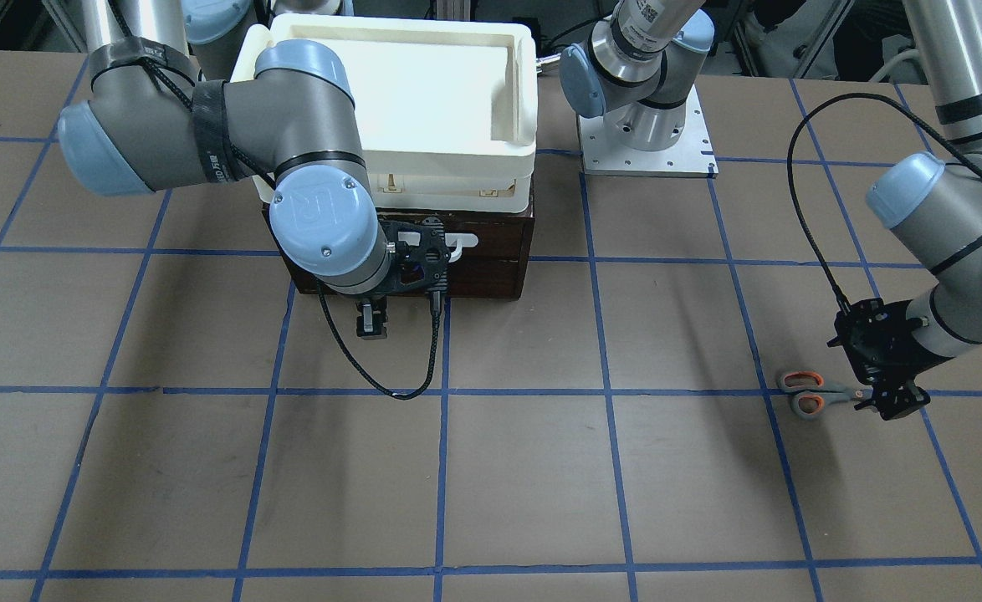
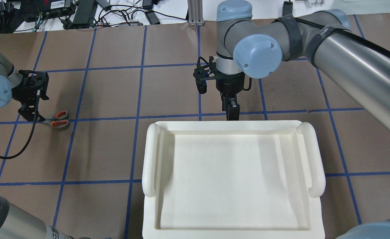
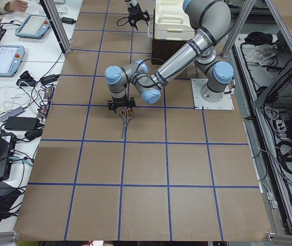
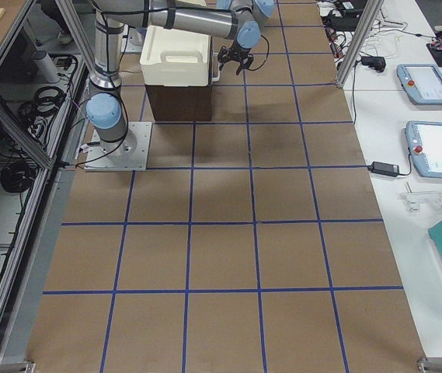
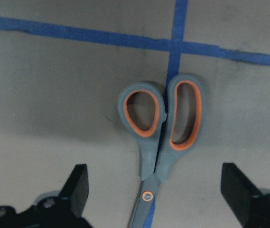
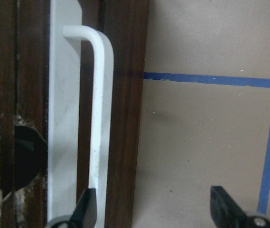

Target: Place scissors in drawer with both arms

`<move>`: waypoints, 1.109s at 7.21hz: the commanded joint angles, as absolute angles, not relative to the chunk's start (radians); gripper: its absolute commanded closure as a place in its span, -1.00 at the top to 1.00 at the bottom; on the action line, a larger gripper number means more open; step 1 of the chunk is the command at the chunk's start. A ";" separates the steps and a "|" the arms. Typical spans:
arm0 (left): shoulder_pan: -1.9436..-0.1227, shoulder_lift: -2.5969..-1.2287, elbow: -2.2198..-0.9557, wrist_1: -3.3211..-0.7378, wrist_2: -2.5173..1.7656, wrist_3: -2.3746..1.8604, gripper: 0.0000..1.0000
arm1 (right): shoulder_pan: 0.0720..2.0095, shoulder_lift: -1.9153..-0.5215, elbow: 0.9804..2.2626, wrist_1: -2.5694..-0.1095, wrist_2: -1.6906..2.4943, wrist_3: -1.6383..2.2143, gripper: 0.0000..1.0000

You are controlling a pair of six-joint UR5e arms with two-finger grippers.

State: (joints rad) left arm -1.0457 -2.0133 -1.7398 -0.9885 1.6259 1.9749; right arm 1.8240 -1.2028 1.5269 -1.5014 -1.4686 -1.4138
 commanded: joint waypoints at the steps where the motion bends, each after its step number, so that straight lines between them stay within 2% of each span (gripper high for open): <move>1: -1.042 -2.048 -1.740 -0.933 1.628 2.058 1.00 | 1.825 -1.203 1.526 -1.466 -1.465 -1.404 0.71; 5: -1.037 -2.080 -1.758 -0.940 1.623 2.226 0.97 | 1.827 -1.178 1.540 -1.482 -1.466 -1.397 0.58; 8: -0.999 -2.082 -1.769 -0.936 1.628 2.243 1.00 | 1.825 -1.171 1.539 -1.553 -1.468 -1.399 0.19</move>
State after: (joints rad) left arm -1.0085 -2.0814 -1.7669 -0.9382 1.6262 2.2375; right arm 1.8269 -1.1766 1.5397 -1.5090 -1.4669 -1.3979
